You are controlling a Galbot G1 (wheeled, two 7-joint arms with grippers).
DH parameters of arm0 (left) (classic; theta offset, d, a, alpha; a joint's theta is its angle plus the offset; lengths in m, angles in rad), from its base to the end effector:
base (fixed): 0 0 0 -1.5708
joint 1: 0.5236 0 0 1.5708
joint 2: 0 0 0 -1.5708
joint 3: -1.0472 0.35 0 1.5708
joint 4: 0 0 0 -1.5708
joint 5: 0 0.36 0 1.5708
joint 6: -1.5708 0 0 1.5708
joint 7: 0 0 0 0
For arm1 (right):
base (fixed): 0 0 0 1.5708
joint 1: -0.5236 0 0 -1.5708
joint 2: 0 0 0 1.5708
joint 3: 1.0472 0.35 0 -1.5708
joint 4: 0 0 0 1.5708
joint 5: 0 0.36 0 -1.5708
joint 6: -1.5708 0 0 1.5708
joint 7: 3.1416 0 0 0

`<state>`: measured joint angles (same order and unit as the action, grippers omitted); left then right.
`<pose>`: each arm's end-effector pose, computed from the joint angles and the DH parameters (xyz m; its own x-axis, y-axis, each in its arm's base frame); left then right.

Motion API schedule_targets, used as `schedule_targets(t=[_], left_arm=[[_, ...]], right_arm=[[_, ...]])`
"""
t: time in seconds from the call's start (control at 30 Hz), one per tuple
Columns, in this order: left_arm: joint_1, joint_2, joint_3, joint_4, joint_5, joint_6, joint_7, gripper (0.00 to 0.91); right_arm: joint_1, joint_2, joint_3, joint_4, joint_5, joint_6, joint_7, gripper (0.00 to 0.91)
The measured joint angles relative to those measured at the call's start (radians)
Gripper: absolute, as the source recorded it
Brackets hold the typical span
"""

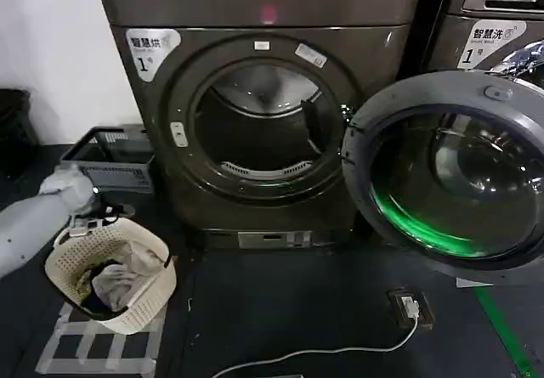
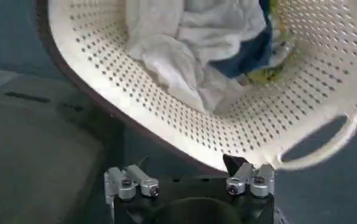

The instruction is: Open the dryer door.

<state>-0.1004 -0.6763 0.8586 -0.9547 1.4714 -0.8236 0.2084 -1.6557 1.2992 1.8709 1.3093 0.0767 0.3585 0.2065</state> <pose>0.5463 0.2546 -0.1857 -0.4440 -0.0133 0.8959 0.1033 -0.9940 0.0364 -0.1287 -0.4455 -0.3196 -0.1879 0.9392 -0.2873 0.8682 0.0220 -0.4958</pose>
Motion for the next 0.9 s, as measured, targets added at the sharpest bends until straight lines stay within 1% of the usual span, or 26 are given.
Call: schedule_targets(t=[0.27, 0.37, 0.9], left_arm=[[0.015, 0.023, 0.003, -0.066, 0.0, 0.0, 0.0, 0.907], [0.015, 0.023, 0.003, -0.07, 0.001, 0.0, 0.0, 0.907], [0.018, 0.023, 0.006, -0.073, 0.004, 0.0, 0.001, 0.907]], right_arm=[[0.001, 0.012, 0.003, 0.004, -0.002, -0.004, -0.013, 0.907], [0.002, 0.012, 0.001, 0.003, 0.012, 0.009, -0.016, 0.907], [0.002, 0.014, 0.0, -0.001, 0.011, 0.014, -0.018, 0.907]])
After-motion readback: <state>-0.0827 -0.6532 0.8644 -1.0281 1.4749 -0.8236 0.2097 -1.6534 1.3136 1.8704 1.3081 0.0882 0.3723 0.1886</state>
